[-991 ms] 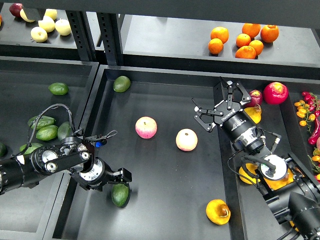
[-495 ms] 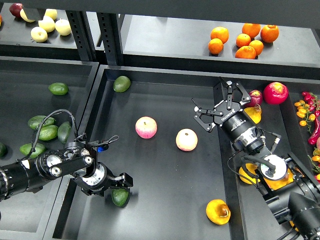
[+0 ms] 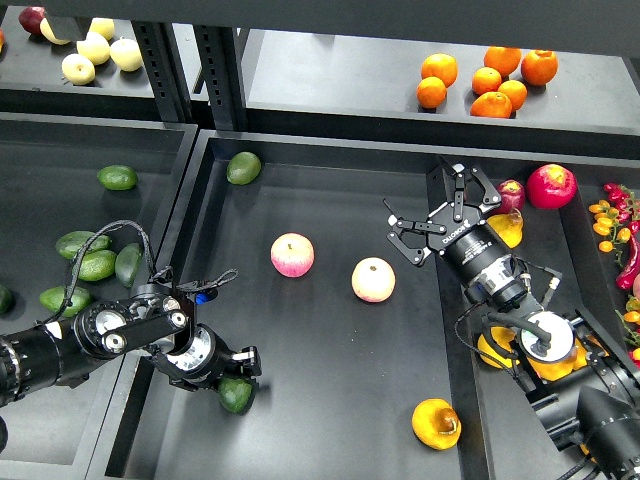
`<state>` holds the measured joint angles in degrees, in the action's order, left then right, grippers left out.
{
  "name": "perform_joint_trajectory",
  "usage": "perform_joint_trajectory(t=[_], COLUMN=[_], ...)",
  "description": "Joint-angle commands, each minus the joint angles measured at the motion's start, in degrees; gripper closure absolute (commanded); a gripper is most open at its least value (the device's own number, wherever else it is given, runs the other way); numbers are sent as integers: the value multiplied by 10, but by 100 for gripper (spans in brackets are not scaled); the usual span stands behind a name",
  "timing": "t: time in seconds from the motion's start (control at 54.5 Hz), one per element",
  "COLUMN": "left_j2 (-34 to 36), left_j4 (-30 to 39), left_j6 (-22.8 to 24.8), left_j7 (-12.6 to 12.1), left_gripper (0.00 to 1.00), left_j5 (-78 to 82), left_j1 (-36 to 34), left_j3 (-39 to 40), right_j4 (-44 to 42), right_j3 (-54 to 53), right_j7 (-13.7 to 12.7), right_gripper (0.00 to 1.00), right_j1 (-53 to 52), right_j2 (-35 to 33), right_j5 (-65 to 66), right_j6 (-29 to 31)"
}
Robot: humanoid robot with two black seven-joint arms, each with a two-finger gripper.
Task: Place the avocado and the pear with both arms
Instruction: 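Close the left gripper on the green avocado, then carry the avocado into the avocado bin and release it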
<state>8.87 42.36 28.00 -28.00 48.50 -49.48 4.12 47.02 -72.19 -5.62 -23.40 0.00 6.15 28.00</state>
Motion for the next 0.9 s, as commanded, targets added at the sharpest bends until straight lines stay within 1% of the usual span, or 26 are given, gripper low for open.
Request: perform_joint_trajectory(t=[0.0, 0.22, 0.404, 0.661, 0.881], left_j2=[0, 15, 80, 184, 252], left_j4=[0, 20, 55, 71, 82], left_j6=[0, 0, 0, 0, 0], left_j7=[0, 0, 0, 0, 0], left_gripper=[59, 62, 62, 60, 59], left_j5=[7, 1, -22, -46, -46], left_j1=[0, -7, -32, -61, -63], left_j3=[15, 42, 52, 53, 49], right_j4=[1, 3, 3, 3, 3], right_j3=[3, 4, 4, 10, 10], right_j7=[0, 0, -1, -1, -1], right_gripper=[1, 0, 1, 1, 0], right_j1=[3, 8, 9, 9, 11], right_j2=[0, 0, 0, 0, 0], right_j5=[1, 1, 1, 1, 1], right_j6=[0, 0, 0, 0, 0])
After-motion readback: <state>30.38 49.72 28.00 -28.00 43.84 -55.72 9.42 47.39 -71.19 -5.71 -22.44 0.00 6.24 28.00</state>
